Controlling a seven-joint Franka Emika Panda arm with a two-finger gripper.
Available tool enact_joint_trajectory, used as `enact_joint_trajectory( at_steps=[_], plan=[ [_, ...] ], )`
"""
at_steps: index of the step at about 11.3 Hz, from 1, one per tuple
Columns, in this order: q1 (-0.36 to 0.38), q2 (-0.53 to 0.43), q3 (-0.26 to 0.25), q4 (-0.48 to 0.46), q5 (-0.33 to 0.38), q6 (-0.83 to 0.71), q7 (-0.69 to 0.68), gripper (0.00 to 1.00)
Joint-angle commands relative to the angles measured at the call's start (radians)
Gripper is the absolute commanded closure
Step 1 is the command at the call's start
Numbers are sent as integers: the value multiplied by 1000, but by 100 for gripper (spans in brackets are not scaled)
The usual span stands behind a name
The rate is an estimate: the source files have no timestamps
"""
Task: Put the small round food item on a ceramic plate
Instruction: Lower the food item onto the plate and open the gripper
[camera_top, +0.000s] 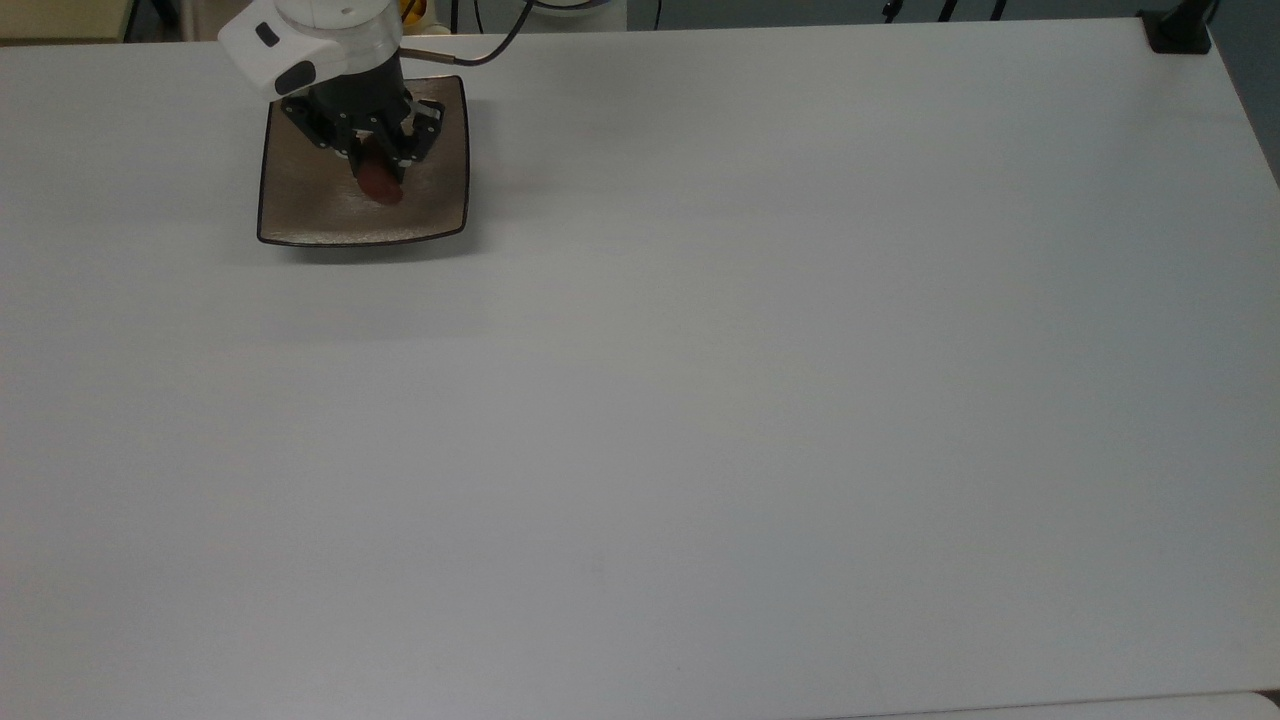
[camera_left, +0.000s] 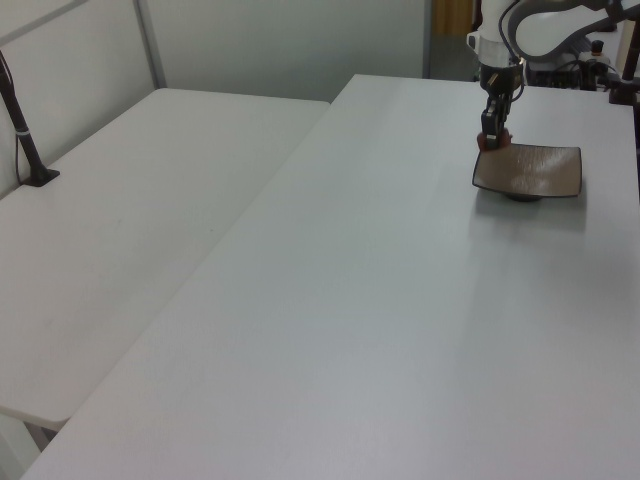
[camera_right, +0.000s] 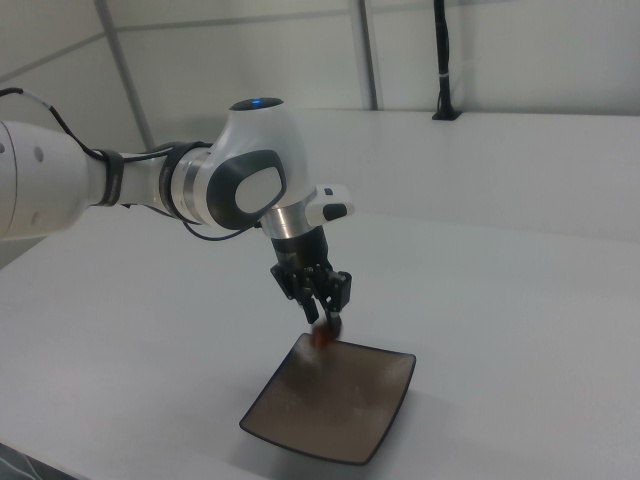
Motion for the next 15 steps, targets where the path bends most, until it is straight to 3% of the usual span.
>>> enact_joint_trajectory(
  at_steps=[1, 4, 9, 11, 13, 15],
  plan=[
    [8, -23, -10, -23, -10, -2, -18, 0],
    [14, -37, -9, -12, 1, -22, -2, 0],
    [158, -147, -9, 16, 95, -272, -7, 0],
    [230, -146, -9, 16, 104, -282, 39, 0],
    [235, -133, 32, 46, 153, -257, 117, 0],
    [232, -65, 49, 141, 153, -280, 175, 0]
  ],
)
